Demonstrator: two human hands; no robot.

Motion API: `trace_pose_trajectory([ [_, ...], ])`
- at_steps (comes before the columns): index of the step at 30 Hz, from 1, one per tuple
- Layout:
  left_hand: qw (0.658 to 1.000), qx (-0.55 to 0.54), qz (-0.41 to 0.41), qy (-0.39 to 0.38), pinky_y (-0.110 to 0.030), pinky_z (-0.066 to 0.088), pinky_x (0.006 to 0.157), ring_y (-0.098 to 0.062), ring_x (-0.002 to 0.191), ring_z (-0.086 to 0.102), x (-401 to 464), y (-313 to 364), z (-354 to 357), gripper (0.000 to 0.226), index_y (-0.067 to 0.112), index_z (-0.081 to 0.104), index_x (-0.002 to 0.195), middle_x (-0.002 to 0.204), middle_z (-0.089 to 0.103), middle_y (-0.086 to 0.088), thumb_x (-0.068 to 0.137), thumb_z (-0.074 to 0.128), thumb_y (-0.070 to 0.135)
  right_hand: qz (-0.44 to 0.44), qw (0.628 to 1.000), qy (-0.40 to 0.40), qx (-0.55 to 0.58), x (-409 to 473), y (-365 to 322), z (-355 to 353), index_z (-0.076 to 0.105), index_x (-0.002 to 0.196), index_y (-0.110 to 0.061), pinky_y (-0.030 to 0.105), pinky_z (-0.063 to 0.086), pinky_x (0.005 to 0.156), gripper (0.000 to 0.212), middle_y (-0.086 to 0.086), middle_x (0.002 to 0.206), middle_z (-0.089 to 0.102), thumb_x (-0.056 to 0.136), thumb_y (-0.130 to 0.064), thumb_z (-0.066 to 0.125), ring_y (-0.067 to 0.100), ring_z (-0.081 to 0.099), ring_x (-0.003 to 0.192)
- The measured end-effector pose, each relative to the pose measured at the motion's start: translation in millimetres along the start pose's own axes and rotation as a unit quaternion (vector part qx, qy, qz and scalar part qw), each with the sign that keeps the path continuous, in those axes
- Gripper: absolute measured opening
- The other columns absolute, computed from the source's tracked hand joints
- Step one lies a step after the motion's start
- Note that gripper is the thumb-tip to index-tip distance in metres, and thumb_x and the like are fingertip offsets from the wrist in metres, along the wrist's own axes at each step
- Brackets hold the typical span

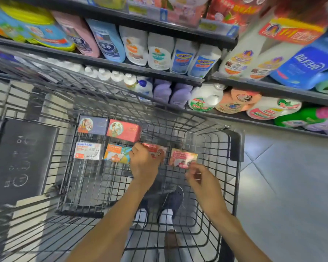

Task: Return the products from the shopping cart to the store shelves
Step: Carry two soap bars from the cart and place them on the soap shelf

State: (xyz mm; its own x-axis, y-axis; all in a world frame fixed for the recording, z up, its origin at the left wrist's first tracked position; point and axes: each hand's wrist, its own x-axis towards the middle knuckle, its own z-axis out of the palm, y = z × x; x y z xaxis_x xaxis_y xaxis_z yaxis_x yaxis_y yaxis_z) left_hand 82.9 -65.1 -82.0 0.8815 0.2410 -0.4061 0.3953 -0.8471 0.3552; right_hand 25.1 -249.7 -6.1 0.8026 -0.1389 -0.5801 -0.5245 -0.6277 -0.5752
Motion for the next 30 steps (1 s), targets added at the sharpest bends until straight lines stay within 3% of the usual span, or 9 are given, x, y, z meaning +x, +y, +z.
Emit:
trace_pose_trajectory([
  [6,0.989,-0.129,-0.065,-0.027,-0.047,0.055,0.08,-0.029,0.095,0.058,5,-6,-6,0.072,0.01,0.045,0.117,0.102,0.063,-0.006,0.067,0.089,0.037,0.007,0.999,0.037,0.003,4,-9,-3,0.056,0.106,-0.033,0.031,0.056,0.084,0.013,-0.013,0.101,0.063,0.095,-0.031,0.063,0.003,0.062,0.092],
  [10,0.986,-0.129,-0.063,-0.078,-0.037,0.057,0.063,-0.017,0.073,0.065,8,-12,-28,0.056,0.011,0.061,0.117,0.083,0.065,0.002,0.075,0.086,0.039,0.035,0.998,0.058,0.006,10,-15,-2,0.055,0.117,-0.024,0.035,0.055,0.088,0.024,-0.011,0.11,0.056,0.096,-0.036,0.059,0.011,0.06,0.1],
  [13,0.979,-0.158,-0.074,-0.103,-0.024,0.038,0.048,-0.011,0.058,0.054,5,-21,-47,0.045,0.006,0.064,0.103,0.07,0.057,0.003,0.077,0.083,0.037,0.065,0.996,0.058,-0.005,20,-17,5,0.056,0.115,-0.018,0.04,0.055,0.088,0.032,-0.006,0.112,0.056,0.093,-0.042,0.061,0.016,0.061,0.1],
  [17,0.961,-0.244,-0.065,-0.114,-0.016,0.044,0.051,-0.013,0.062,0.06,-3,-45,-64,0.029,0.011,0.069,0.099,0.069,0.064,-0.002,0.08,0.083,0.026,0.123,0.991,0.06,-0.009,42,-15,21,0.051,0.115,-0.009,0.047,0.054,0.087,0.051,0.005,0.112,0.052,0.088,-0.049,0.066,0.026,0.06,0.098],
  [20,0.95,-0.282,-0.06,-0.122,-0.01,0.049,0.059,0.003,0.065,0.063,-6,-59,-69,0.025,0.02,0.071,0.104,0.076,0.07,0.003,0.081,0.082,0.018,0.161,0.986,0.052,-0.009,60,-13,34,0.046,0.122,-0.002,0.046,0.05,0.095,0.064,0.011,0.123,0.045,0.085,-0.049,0.069,0.029,0.053,0.108],
  [23,0.948,-0.287,-0.055,-0.13,-0.029,0.06,0.079,-0.004,0.082,0.071,-5,-71,-69,0.034,0.025,0.071,0.112,0.089,0.077,0.006,0.08,0.083,0.021,0.179,0.982,0.06,-0.024,72,-11,42,0.05,0.107,-0.004,0.047,0.043,0.102,0.056,0.014,0.121,0.046,0.083,-0.05,0.071,0.032,0.047,0.114],
  [25,0.949,-0.284,-0.052,-0.126,-0.034,0.06,0.08,-0.007,0.086,0.071,-3,-74,-70,0.036,0.028,0.072,0.113,0.091,0.077,0.009,0.079,0.084,0.025,0.19,0.978,0.08,-0.024,74,-9,42,0.053,0.112,-0.002,0.043,0.04,0.104,0.062,0.015,0.121,0.051,0.08,-0.051,0.074,0.031,0.045,0.118],
  [28,0.957,-0.259,-0.042,-0.123,-0.014,0.052,0.07,0.006,0.08,0.067,-3,-70,-74,0.028,0.029,0.074,0.106,0.088,0.076,0.014,0.08,0.083,0.027,0.197,0.975,0.102,0.004,73,-4,46,0.055,0.117,-0.003,0.039,0.042,0.1,0.065,0.014,0.12,0.053,0.078,-0.05,0.078,0.03,0.046,0.12],
  [30,0.957,-0.257,-0.042,-0.125,-0.009,0.05,0.066,0.009,0.08,0.066,-3,-67,-76,0.026,0.028,0.074,0.104,0.087,0.076,0.015,0.08,0.083,0.026,0.193,0.975,0.109,0.007,71,-4,45,0.057,0.112,-0.003,0.039,0.044,0.097,0.062,0.013,0.116,0.055,0.077,-0.048,0.079,0.03,0.046,0.118],
])
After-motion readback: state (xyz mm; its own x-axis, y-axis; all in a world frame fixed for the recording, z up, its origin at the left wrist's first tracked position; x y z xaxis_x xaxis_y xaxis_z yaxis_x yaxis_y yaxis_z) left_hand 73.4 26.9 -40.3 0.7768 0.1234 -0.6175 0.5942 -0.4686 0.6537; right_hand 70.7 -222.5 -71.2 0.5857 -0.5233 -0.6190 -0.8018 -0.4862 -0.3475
